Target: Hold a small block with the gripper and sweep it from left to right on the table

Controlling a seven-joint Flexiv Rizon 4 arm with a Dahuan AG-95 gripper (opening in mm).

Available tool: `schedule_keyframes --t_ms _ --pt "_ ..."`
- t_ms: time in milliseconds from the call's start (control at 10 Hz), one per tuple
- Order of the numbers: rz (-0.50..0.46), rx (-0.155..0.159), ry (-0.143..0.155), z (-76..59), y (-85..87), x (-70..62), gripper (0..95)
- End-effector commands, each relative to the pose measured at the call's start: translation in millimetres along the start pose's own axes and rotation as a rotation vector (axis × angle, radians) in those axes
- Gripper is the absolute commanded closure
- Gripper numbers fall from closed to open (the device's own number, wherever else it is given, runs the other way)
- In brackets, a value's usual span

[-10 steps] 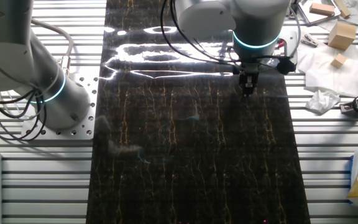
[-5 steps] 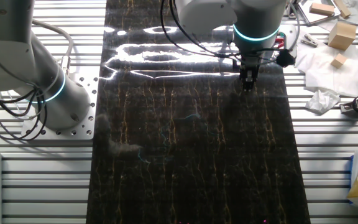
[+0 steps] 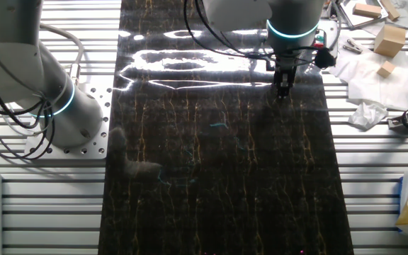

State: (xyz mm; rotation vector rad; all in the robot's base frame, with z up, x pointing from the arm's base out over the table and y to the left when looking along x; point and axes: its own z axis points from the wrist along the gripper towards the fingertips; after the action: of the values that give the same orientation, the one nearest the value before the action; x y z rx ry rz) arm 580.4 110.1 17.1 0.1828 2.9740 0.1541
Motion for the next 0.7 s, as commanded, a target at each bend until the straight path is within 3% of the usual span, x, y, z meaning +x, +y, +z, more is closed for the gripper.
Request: schedule_keyframes --t_ms 100,700 --pt "0.009 0.001 0.0 1.2 5.0 -0.2 38.0" --pt "0.036 0.004 0.0 3.5 25.7 -1.2 38.0"
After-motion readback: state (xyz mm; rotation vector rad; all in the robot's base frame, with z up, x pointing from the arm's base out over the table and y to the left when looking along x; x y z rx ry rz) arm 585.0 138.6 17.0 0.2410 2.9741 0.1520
